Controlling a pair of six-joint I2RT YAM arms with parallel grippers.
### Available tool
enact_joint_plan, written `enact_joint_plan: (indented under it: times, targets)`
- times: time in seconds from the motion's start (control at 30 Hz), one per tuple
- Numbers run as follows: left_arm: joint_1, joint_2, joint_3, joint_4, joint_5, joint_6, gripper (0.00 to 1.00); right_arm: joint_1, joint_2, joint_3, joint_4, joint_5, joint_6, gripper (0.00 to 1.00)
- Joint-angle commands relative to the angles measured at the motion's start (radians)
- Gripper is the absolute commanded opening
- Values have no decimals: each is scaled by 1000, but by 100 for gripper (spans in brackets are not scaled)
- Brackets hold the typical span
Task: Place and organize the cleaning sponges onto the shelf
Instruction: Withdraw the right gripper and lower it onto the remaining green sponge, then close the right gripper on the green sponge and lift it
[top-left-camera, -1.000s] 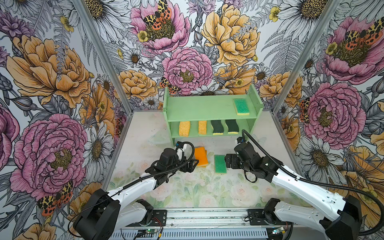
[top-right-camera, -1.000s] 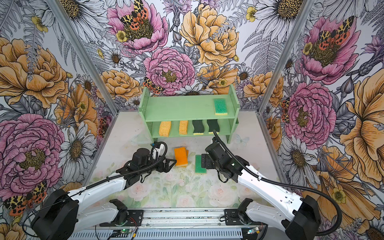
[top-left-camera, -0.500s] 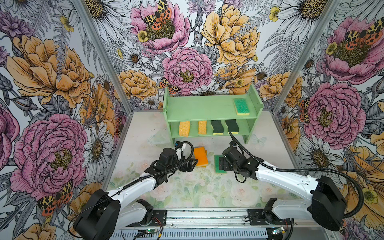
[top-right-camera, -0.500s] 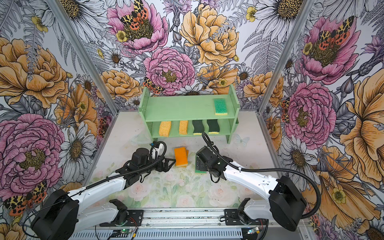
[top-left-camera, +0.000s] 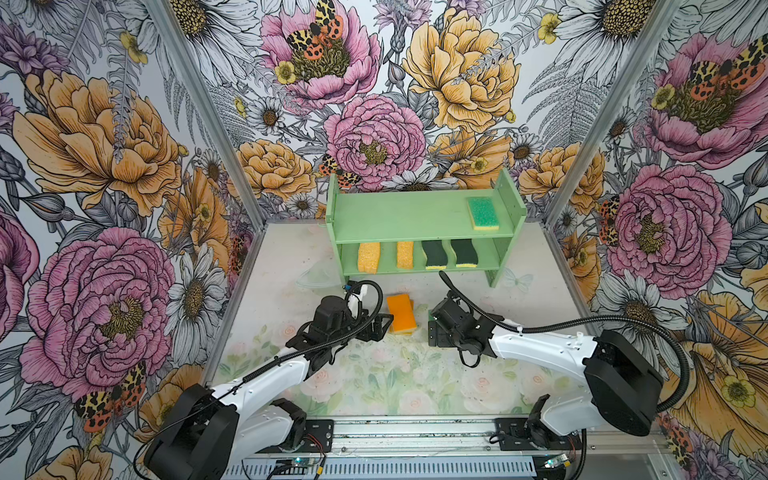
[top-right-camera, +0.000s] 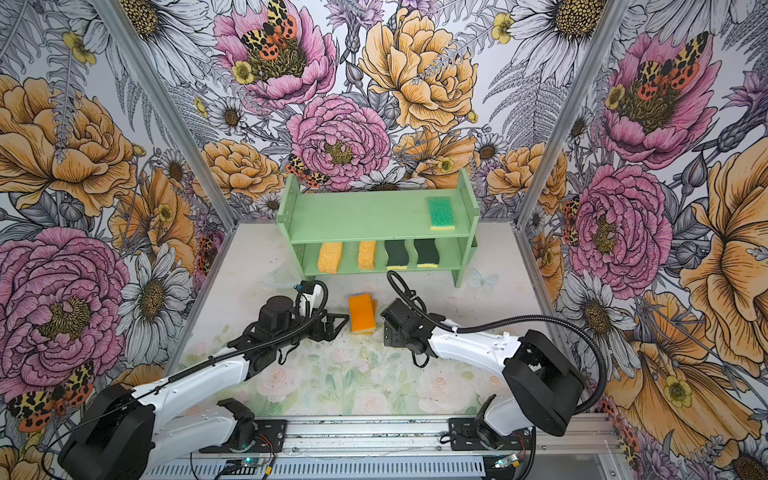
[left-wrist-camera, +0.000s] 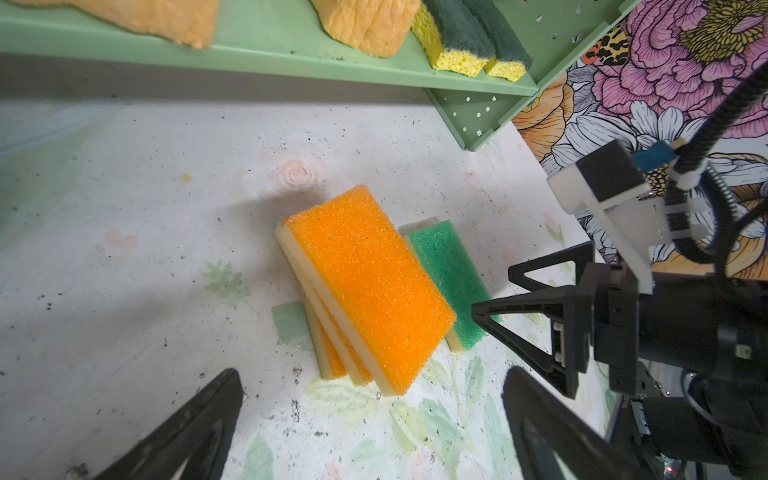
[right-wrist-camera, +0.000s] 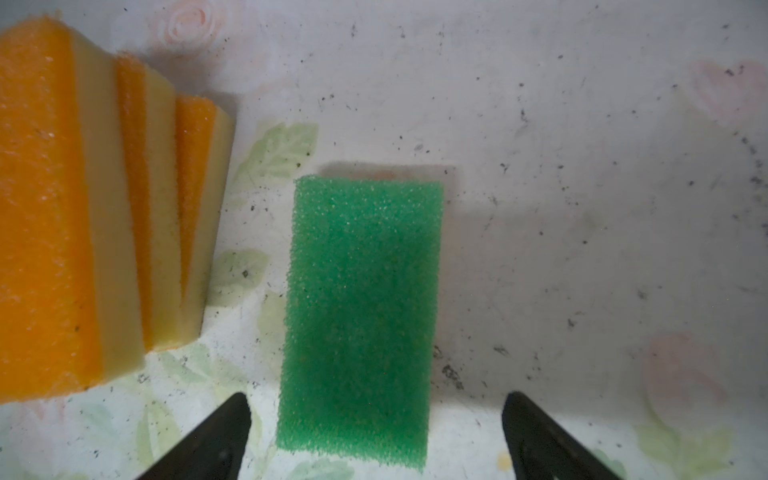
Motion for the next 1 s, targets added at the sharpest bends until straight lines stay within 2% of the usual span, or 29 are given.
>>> enact_joint_plan:
  times: [0.0,0.33,0.57,0.97]
  targets:
    - [9,11,-15,37,19,-9,99,8,19,20,52,-9,12,99]
    - [12,18,-27,53,13,-17,99,18,65,17,74,3,5,99]
    - [16,38,-23,62,20,-19,99,37,72,-31,167,19,-4,99]
    - [14,44,-26,68,23,-20,99,70,99,-88,213,75,12,99]
